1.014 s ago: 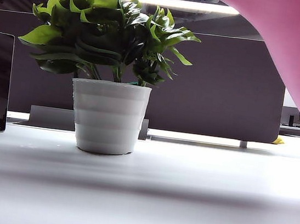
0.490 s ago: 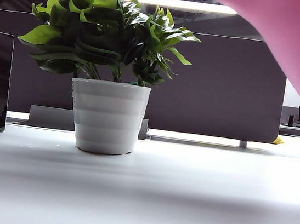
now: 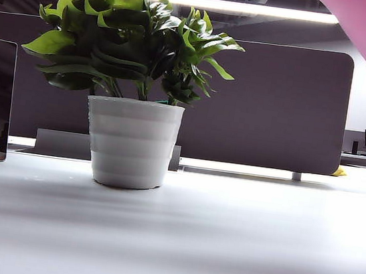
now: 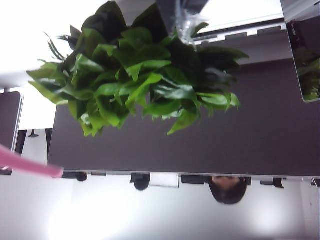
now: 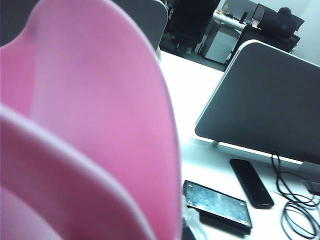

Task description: Pick up the watering can from the table, water the potted plant, and put the can back.

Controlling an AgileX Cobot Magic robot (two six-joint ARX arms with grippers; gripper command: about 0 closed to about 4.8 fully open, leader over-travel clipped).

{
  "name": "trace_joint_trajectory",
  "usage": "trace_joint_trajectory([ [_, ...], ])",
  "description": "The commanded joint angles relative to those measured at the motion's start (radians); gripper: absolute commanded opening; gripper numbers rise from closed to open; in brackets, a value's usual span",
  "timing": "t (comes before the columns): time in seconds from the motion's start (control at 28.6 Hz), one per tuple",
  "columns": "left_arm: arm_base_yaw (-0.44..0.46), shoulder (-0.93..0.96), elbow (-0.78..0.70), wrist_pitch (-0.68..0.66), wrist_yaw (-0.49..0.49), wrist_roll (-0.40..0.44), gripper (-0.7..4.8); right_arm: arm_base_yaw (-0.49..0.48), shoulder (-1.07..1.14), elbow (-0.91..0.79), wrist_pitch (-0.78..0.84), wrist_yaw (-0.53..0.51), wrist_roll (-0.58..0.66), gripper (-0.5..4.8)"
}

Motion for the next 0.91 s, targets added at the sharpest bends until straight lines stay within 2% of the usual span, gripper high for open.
trace_joint_trajectory([
  [0.03, 0.001, 0.002, 0.011, 0.004, 0.004, 0.005, -0.05, 0.001, -0.007, 0.039, 0.060, -0.004, -0.007, -0.07],
  [0.45, 0.000, 0.002, 0.011, -0.010, 0.004, 0.005, -0.05, 0.027, 0.072, 0.106, 0.078, -0.027, -0.035, -0.07],
  [0.91, 0.000, 0.002, 0.011, -0.009, 0.004, 0.005, -0.05, 0.069, 0.209, 0.270, 0.052, -0.016, -0.149, -0.07],
])
